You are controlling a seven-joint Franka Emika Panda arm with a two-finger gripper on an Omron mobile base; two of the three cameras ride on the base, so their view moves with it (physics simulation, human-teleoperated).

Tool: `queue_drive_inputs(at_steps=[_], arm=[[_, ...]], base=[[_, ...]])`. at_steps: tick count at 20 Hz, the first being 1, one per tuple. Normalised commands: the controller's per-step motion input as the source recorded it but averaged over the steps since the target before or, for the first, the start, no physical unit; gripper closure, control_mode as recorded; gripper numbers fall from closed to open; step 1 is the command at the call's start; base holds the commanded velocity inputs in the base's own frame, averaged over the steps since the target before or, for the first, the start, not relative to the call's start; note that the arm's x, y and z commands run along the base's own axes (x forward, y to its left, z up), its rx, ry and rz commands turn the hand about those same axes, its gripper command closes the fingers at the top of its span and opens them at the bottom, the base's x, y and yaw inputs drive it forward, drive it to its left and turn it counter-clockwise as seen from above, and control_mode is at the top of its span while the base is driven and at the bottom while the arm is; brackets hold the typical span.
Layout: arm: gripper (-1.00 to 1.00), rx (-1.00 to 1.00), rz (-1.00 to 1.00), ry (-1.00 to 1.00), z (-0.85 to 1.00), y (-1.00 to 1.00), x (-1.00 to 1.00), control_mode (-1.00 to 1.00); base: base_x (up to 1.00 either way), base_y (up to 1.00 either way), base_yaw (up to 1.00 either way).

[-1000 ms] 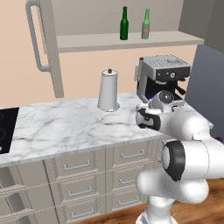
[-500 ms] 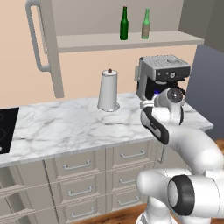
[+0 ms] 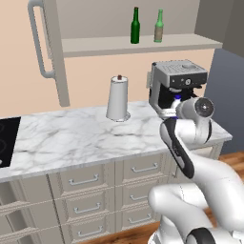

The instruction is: Sort all alcoholic drinks to one cabinet, and non-alcoholic drinks to the other.

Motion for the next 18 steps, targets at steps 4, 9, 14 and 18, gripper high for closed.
queue_drive_inputs(at_steps=[4,9,14,18], arm=[[1.0,-0.01,0.03,-0.03,0.41,0.0,-0.49,-1.0],[1.0,0.0,0.03,0.0,0.45,0.0,-0.45,-1.0],[1.0,0.0,0.02,0.0,0.44,0.0,-0.46,-1.0],[1.0,0.0,0.01,0.0,0.42,0.01,-0.51,-1.0]], base=[[0.0,0.0,0.0],[0.0,0.0,0.0],[0.0,0.0,0.0],[0.0,0.0,0.0]])
